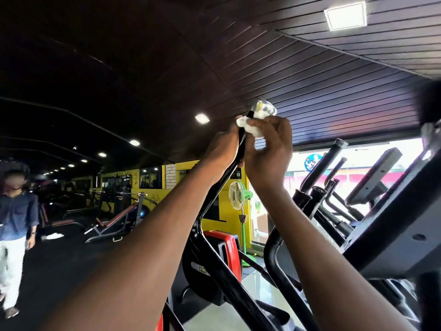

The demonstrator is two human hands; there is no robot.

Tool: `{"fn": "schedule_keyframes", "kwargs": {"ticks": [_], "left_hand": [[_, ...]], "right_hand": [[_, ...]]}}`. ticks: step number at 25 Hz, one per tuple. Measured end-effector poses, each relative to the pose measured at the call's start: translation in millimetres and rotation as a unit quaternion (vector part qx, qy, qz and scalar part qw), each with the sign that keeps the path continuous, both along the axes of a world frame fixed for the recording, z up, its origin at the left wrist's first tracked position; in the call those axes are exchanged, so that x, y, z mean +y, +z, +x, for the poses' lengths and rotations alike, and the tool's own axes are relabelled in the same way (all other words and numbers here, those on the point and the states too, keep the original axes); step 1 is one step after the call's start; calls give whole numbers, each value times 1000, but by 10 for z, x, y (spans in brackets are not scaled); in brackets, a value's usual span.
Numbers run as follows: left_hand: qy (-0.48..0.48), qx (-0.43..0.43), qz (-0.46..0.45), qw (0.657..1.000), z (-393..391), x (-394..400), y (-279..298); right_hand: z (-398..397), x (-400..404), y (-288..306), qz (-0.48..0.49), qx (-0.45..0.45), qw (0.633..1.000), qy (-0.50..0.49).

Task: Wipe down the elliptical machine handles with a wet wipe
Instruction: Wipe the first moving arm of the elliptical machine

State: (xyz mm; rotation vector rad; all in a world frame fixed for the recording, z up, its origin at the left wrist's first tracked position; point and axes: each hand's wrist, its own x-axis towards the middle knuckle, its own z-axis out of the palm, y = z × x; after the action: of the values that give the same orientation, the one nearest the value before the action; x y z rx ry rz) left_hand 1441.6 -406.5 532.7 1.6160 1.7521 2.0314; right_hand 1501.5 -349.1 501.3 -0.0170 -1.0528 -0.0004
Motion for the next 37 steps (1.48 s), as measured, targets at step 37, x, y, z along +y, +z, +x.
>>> {"fn": "schedule_keyframes", "kwargs": {"ticks": [37], "left_hand": [[58, 22, -109, 992, -578, -283, -838]], "right_hand": [[-668, -409, -1176, -346, -254, 795, 429]]}}
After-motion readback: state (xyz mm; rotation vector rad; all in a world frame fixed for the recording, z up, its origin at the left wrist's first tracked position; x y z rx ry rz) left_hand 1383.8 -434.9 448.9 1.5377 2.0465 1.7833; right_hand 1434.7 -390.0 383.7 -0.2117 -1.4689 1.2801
